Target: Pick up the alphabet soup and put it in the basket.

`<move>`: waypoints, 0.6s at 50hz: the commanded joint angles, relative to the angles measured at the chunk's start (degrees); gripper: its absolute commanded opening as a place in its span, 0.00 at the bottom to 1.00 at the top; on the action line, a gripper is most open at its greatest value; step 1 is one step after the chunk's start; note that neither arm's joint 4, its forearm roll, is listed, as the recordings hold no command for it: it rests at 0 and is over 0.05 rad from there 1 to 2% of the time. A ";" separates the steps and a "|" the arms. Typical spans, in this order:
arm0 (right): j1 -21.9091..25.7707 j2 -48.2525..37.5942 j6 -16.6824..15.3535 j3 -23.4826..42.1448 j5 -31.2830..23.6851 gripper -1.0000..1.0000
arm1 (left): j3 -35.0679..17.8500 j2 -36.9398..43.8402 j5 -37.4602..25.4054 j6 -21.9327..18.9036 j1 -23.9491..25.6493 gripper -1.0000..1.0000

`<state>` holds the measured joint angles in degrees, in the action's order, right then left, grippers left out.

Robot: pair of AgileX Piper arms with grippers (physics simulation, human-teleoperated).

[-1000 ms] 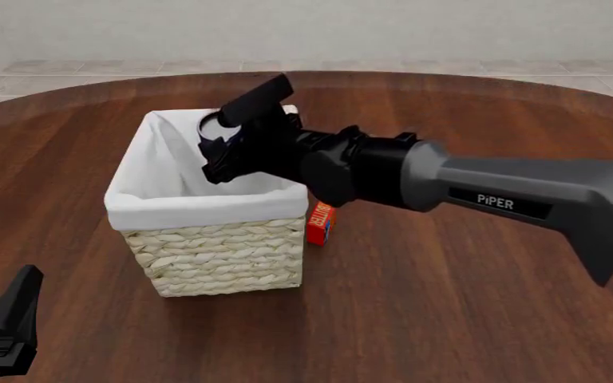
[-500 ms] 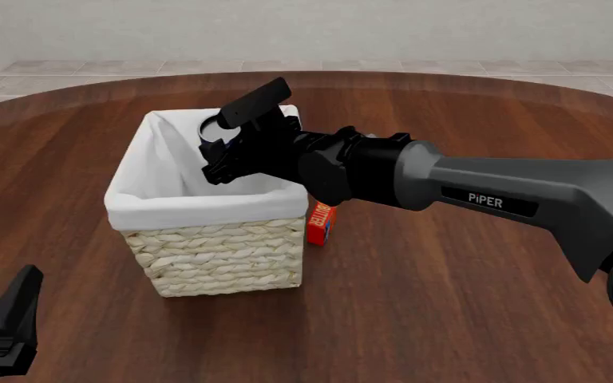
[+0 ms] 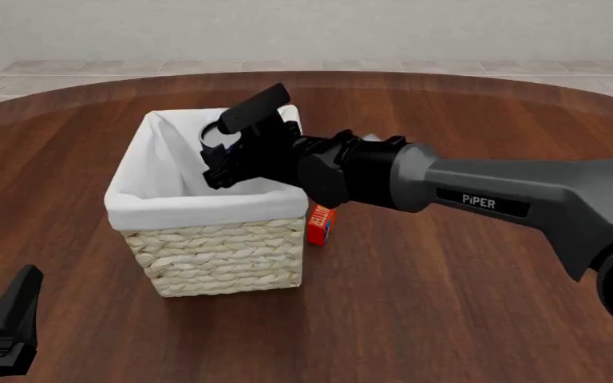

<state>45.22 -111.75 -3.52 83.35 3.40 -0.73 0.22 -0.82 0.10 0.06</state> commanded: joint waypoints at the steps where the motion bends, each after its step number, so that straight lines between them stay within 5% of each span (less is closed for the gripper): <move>1: -0.09 0.20 1.15 0.26 0.20 0.00 | 0.00 0.01 -0.01 -0.02 -0.01 1.00; 30: -0.58 -0.88 0.97 0.42 0.24 0.00 | 0.00 -0.01 0.01 0.01 0.01 1.00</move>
<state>44.82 -112.67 -3.65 83.16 3.52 -0.73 0.22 -0.82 0.10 0.06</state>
